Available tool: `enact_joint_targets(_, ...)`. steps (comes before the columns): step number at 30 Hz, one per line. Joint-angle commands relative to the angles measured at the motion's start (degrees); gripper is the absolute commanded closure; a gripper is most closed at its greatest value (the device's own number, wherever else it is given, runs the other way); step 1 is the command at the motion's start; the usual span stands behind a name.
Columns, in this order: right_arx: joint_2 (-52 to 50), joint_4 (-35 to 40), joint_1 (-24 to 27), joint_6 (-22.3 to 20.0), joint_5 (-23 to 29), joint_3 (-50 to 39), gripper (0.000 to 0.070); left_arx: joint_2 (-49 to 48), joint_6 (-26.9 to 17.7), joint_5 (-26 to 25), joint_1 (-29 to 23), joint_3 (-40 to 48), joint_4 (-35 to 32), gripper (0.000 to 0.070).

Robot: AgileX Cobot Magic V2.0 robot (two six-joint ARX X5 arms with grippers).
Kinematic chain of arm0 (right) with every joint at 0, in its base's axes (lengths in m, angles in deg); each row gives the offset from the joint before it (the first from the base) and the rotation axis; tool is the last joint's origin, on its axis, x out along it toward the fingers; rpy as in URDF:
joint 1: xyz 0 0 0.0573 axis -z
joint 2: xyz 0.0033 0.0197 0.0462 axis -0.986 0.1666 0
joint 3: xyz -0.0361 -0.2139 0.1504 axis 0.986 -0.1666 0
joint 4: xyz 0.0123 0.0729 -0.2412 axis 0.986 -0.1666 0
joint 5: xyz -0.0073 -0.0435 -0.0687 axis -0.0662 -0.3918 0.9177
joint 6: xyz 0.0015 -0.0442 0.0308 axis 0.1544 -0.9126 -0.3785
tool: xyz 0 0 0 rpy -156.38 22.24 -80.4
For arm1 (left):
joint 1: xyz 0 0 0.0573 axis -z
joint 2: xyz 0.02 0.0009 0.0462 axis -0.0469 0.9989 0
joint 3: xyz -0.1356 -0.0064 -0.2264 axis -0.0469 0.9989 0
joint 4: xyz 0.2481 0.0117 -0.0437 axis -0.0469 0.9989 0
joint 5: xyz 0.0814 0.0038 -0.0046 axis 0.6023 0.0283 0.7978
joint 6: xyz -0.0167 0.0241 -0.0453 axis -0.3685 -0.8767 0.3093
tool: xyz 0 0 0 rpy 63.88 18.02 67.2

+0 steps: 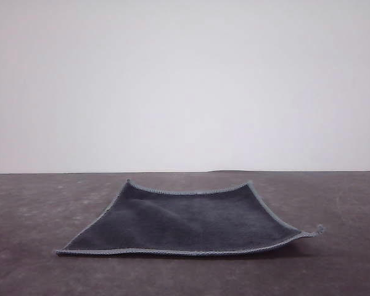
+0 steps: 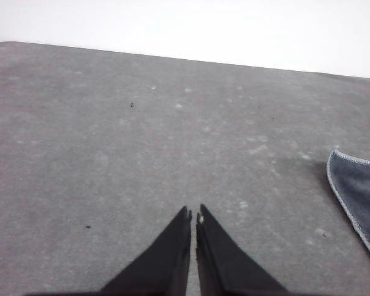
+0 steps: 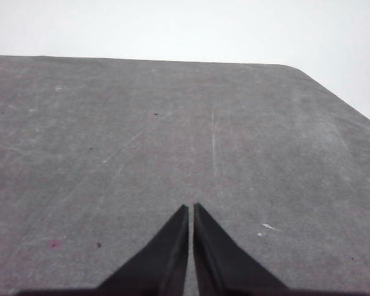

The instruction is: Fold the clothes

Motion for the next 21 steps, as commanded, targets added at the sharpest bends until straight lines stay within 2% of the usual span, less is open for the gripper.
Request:
enact_joint_targets(1, 0.02, 0.52, 0.04, -0.33, 0.22, -0.44, 0.0694, -0.11, 0.48, -0.17, 0.02, 1.07, 0.31, 0.0700)
enact_joint_targets(21, 0.02, 0.52, 0.04, -0.35, 0.22, -0.44, 0.0693, -0.11, 0.48, -0.17, 0.02, 1.07, 0.31, 0.0700)
